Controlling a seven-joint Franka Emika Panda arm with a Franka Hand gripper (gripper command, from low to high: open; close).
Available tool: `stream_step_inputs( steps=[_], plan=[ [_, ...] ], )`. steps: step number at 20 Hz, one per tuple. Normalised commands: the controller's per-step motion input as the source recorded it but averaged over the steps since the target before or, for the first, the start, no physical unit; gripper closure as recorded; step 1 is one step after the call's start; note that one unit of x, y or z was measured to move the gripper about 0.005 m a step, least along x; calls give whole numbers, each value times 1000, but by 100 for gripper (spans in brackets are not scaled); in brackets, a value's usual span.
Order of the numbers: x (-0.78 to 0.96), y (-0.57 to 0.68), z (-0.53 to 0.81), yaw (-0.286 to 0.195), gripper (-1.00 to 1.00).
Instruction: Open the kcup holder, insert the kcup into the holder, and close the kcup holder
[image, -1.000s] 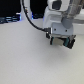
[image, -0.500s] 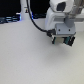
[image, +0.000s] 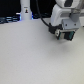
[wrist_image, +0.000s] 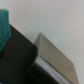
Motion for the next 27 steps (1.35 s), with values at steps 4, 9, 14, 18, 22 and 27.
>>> stream_step_inputs(
  steps=[4, 9, 14, 18, 22, 27],
  plan=[
    [-802, 581, 10, 34, -100],
    [-776, 440, 5, 74, -100],
    [-741, 412, -4, 83, -100],
    [-648, 469, 34, 64, -100],
    [-46, 343, 641, 29, -100],
    [138, 96, 579, -18, -100]
  ],
)
